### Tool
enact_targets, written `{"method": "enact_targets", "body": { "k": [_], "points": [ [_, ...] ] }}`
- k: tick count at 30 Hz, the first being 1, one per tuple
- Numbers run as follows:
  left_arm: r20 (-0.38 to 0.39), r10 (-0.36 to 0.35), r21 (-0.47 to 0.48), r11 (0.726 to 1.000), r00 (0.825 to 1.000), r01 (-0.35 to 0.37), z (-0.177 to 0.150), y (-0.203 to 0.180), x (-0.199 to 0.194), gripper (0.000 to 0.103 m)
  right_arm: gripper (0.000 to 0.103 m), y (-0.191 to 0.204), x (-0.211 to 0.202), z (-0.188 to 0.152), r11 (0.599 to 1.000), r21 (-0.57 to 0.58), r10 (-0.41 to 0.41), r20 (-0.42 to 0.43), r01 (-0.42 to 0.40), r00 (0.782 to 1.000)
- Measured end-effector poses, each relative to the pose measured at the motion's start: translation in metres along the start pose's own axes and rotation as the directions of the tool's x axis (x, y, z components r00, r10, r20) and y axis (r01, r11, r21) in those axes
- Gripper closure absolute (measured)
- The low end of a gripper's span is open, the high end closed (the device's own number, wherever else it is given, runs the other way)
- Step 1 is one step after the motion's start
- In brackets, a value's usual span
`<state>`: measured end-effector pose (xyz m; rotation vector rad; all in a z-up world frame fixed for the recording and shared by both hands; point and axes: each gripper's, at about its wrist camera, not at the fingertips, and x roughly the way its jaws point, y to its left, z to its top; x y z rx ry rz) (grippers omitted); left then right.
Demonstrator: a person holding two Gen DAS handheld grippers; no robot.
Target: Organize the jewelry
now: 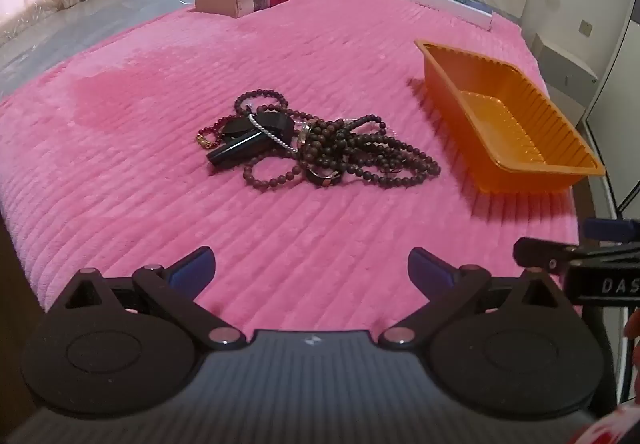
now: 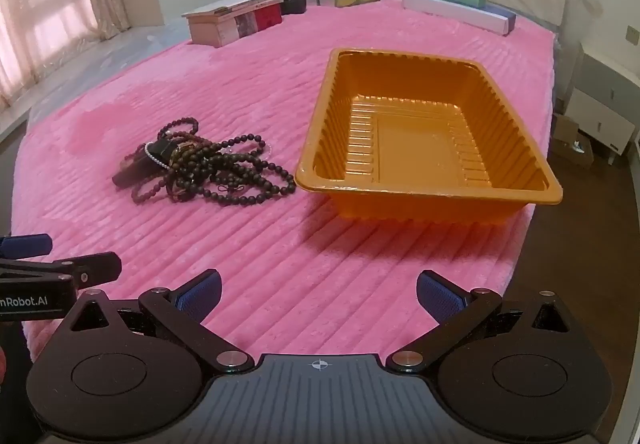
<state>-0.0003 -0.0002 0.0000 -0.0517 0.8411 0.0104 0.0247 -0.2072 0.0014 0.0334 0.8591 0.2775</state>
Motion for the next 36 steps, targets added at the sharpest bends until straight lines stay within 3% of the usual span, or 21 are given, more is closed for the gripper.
{"method": "enact_targets", "body": {
  "k": [36],
  "points": [
    [0.002,-0.032,-0.006,0.999,0.999,0.032,0.0002,-0.0039,0.0005,0.002,0.0,0.002,-0.0012,-0.0018,1.0,-0.016,-0.007,0.005,0.007,1.0]
  ]
}}
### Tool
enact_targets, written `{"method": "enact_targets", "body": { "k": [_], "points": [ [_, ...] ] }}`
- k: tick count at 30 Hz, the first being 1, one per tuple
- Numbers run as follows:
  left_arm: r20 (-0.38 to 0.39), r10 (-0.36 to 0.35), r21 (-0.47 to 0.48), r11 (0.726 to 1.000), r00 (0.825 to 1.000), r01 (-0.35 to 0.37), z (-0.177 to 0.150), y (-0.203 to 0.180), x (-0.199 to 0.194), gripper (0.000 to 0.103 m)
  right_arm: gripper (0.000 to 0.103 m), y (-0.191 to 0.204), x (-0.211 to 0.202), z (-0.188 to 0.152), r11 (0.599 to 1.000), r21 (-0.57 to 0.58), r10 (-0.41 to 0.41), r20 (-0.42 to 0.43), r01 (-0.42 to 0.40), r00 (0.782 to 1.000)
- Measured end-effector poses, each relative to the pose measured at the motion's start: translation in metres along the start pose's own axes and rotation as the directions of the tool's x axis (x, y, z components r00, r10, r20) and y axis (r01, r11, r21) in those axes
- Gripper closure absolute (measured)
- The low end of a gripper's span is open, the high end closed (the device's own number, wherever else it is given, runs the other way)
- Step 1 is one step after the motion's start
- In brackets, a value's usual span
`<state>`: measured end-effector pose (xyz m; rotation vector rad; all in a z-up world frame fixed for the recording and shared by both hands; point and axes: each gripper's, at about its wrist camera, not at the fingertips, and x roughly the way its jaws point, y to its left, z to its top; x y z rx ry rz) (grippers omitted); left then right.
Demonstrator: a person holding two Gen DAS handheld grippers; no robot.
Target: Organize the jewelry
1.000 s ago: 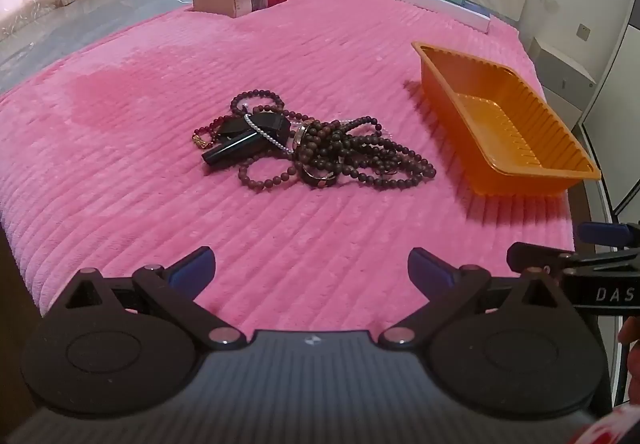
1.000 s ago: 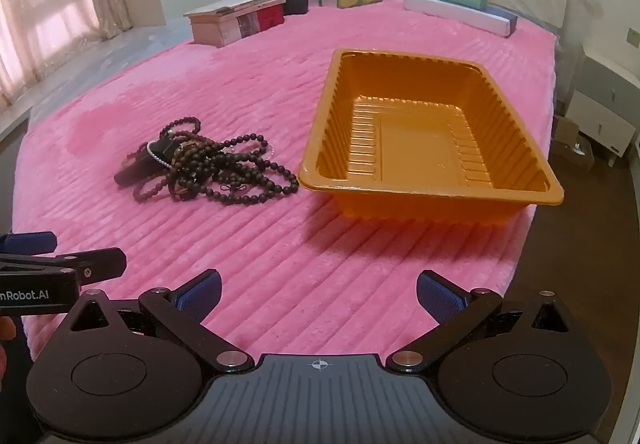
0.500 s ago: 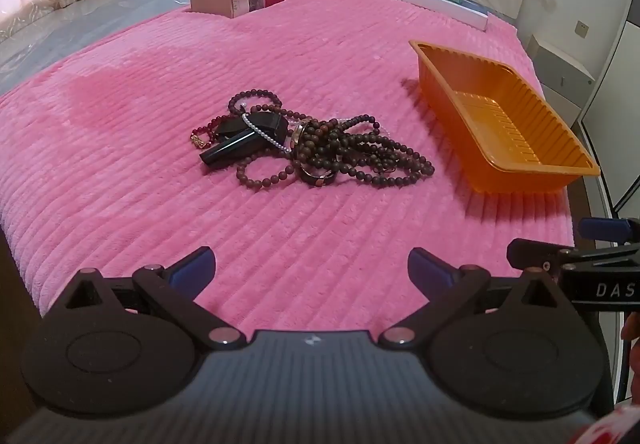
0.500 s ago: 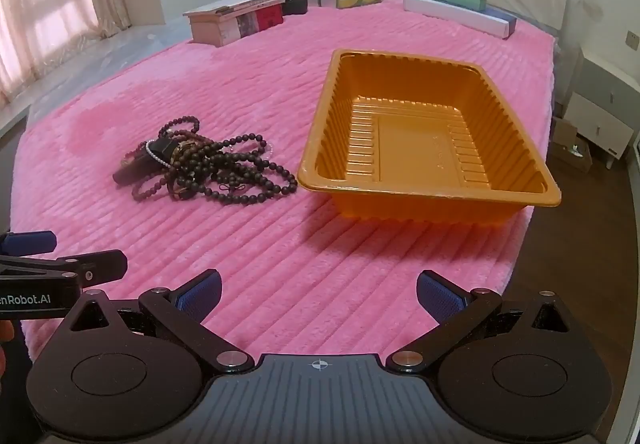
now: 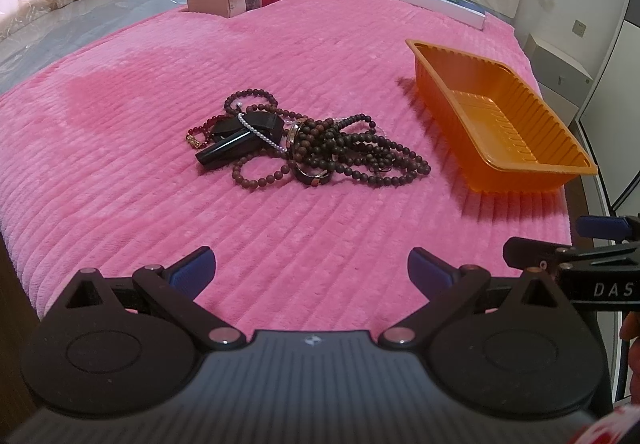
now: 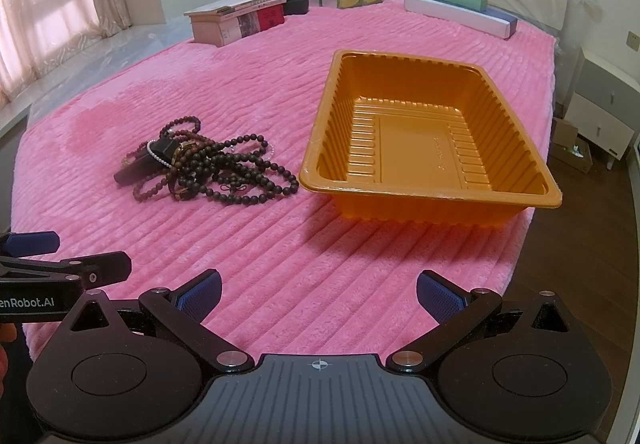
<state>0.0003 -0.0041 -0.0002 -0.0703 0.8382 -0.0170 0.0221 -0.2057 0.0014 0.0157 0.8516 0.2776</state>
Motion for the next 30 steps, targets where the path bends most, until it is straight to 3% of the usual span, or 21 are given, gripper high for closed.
{"method": "enact_targets", "body": {
  "k": [30],
  "points": [
    [0.0,-0.008,0.0,1.0,1.0,0.008,0.0005,-0.0016,0.0013,0.002,0.0,0.0004,0.0004,0.0001,1.0,0.001,0.001,-0.002,-0.001,1.0]
  ]
}}
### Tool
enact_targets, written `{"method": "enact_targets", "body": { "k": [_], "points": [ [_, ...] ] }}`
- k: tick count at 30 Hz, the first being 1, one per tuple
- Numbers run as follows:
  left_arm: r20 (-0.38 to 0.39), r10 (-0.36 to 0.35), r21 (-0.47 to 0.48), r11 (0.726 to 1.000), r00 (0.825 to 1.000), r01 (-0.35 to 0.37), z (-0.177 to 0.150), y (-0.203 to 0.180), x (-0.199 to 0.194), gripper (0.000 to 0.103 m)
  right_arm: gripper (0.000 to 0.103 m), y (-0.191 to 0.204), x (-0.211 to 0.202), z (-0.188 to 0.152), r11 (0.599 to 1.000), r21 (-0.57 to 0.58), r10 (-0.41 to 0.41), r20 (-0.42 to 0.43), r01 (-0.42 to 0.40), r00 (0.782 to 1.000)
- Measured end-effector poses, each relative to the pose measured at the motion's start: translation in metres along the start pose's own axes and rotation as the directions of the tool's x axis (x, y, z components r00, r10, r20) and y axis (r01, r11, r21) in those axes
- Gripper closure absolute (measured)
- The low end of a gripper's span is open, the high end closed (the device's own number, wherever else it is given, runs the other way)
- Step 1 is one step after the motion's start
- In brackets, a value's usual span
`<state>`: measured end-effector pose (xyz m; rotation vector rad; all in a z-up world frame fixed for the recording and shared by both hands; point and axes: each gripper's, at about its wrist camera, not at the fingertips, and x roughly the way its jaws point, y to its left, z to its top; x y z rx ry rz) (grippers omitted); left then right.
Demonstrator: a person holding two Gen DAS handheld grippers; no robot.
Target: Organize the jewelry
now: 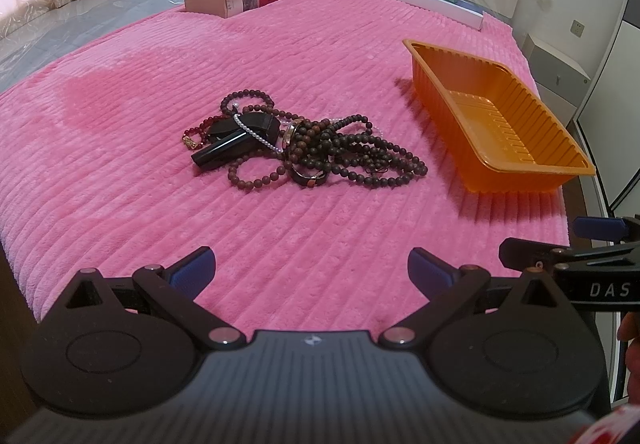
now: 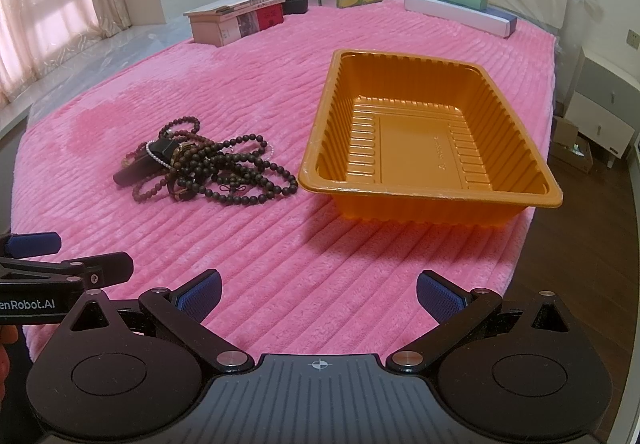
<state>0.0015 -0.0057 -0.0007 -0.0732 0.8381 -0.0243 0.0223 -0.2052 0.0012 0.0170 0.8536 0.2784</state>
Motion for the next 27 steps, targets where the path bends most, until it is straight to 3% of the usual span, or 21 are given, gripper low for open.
{"method": "enact_targets", "body": {
  "k": [27],
  "points": [
    [0.001,-0.002,0.0,1.0,1.0,0.002,0.0006,-0.0012,0.0006,0.002,0.0,-0.0007,0.0024,0.0004,1.0,0.003,0.003,-0.004,-0.003,1.0]
  ]
}}
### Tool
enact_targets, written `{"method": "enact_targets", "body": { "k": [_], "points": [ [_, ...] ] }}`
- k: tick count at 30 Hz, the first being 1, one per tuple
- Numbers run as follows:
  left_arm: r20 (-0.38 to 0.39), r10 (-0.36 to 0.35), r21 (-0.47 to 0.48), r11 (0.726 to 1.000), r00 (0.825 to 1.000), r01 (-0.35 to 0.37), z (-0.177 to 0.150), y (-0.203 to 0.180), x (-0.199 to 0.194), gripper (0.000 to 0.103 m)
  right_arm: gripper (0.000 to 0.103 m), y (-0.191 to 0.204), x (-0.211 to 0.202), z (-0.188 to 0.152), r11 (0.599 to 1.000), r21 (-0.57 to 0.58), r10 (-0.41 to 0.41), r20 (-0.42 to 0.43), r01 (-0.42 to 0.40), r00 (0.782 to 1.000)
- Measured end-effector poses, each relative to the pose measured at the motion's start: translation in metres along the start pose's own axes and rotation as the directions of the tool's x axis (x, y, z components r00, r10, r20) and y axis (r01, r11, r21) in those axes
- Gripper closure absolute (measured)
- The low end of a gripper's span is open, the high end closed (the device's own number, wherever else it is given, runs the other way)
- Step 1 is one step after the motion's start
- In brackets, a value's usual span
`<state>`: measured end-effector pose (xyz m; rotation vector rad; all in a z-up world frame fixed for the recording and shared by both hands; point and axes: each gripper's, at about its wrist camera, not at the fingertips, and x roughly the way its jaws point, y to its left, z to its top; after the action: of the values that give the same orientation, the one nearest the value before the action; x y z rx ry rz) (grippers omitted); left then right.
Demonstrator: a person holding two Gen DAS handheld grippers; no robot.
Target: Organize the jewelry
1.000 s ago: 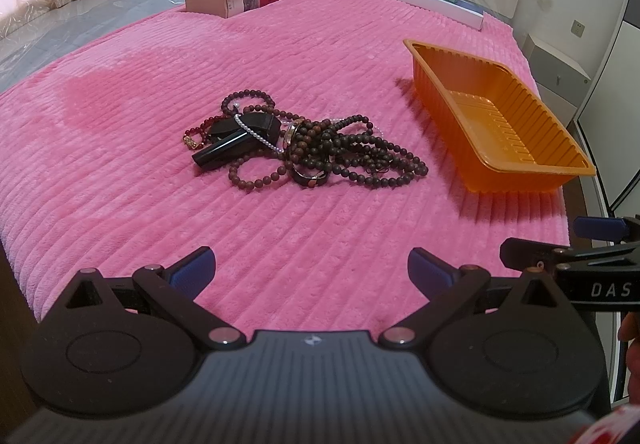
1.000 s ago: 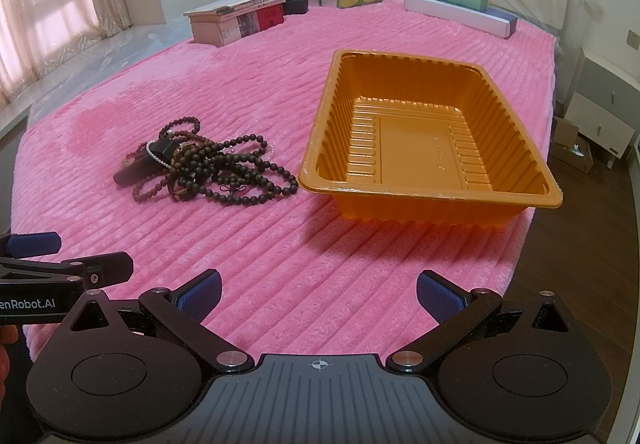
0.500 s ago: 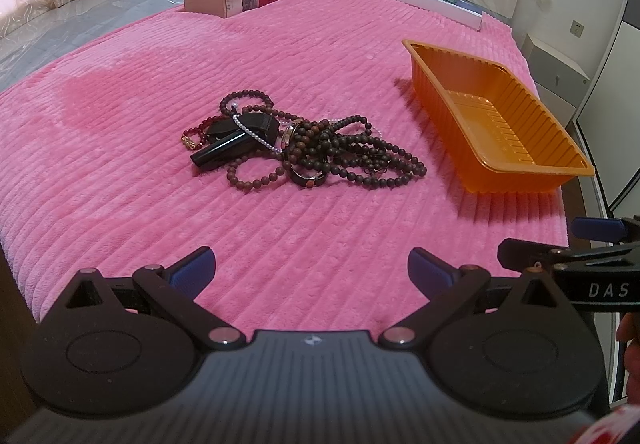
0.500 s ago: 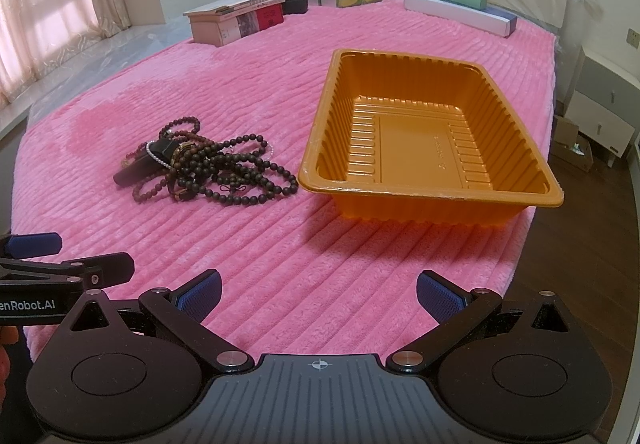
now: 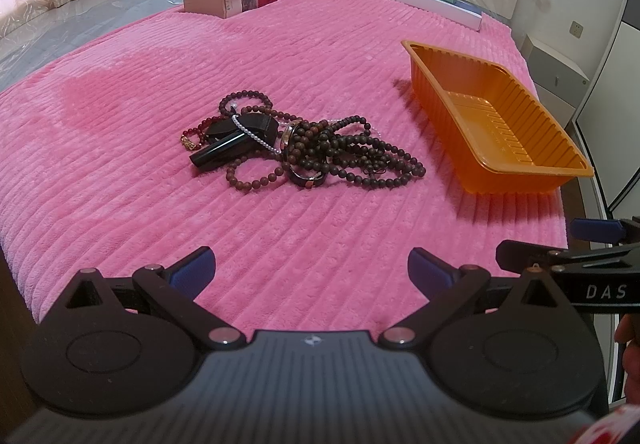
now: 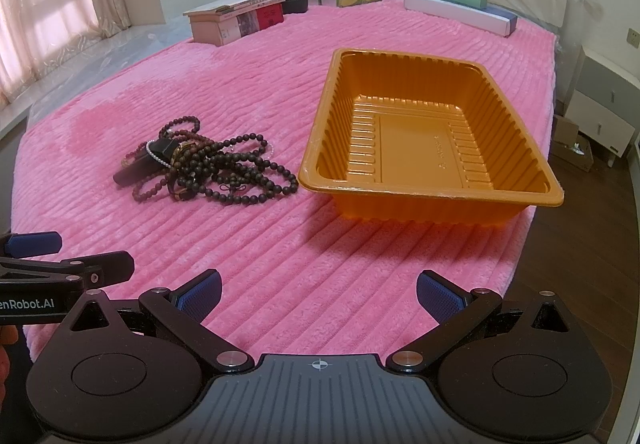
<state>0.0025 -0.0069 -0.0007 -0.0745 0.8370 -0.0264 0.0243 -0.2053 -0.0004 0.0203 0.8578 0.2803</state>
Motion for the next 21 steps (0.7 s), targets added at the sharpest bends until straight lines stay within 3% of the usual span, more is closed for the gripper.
{"method": "enact_targets", "body": {
  "k": [21],
  "points": [
    [0.014,-0.043,-0.01,0.999,0.999,0.043,0.016,0.0,0.006,0.002,0.0,-0.055,-0.03,0.016,0.985,0.171,-0.04,0.095,0.024,0.995]
  ]
}}
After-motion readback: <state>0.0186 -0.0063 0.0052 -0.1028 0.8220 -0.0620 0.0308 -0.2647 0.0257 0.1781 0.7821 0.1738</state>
